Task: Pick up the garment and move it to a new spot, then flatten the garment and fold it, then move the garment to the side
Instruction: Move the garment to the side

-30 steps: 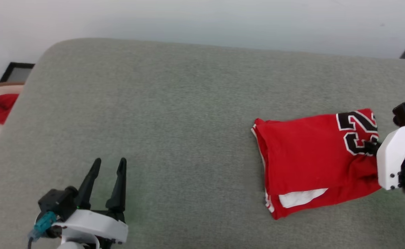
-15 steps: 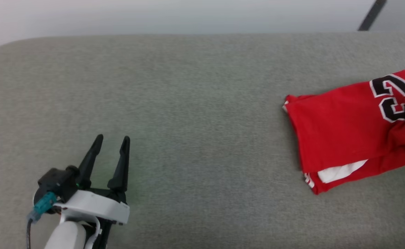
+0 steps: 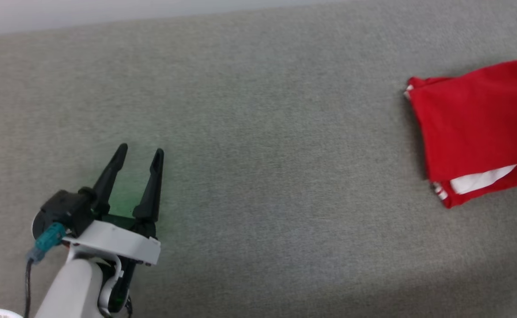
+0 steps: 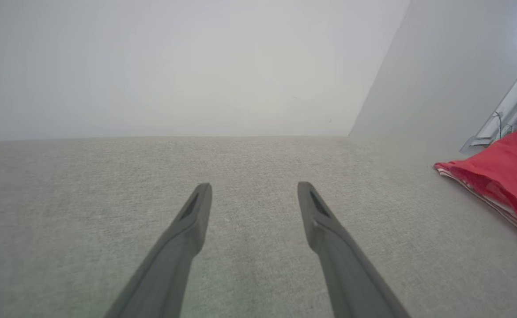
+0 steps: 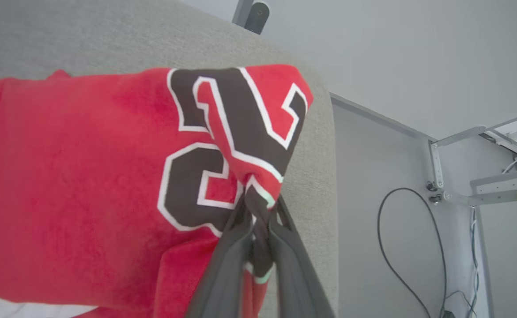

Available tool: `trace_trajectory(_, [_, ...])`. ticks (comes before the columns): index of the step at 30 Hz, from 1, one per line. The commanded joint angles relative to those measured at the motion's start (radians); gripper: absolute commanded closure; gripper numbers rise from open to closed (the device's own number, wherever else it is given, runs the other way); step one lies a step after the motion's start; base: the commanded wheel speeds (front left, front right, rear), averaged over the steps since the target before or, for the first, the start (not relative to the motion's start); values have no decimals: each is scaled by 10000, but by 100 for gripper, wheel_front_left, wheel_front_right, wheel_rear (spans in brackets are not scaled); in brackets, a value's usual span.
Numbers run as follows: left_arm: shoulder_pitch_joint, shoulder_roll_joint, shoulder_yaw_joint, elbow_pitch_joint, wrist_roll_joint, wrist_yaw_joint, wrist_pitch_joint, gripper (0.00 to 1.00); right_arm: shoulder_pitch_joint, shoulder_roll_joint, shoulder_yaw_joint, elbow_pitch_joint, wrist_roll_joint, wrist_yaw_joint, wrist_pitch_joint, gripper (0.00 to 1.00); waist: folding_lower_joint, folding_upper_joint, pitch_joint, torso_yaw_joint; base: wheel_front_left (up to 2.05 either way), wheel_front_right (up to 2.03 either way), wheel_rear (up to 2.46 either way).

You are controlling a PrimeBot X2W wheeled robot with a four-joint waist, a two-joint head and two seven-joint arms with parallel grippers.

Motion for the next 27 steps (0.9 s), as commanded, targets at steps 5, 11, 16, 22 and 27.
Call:
trace_trajectory(5, [-322, 150, -109, -47, 90, -20, -36, 0, -664, -382, 411, 590, -372, -15, -679, 100, 0, 0, 629, -515, 0, 0, 0])
trace_trajectory(11, [-566, 208, -277, -70, 80, -20, -36, 0, -1231, -657, 771, 1558, -741, -15, -1262, 100, 0, 0, 982, -554, 0, 0, 0])
trace_trajectory(16, [-765, 282, -434, -42, 56, -20, -36, 0, -1622, -658, 826, 2480, -1176, -15, -1734, 100, 0, 0, 1289, -480, 0, 0, 0])
trace_trajectory(22, [-1000, 359, -586, 18, -18, -20, -36, 0, -2010, -306, 743, 3622, -1493, -15, -2313, 100, 0, 0, 1559, -333, 0, 0, 0])
trace_trajectory(27, [-1058, 416, -563, 139, -79, -4, -13, 0, -2324, 73, 734, 4423, -1679, -15, -2778, 94, 0, 0, 1596, -241, 0, 0, 0])
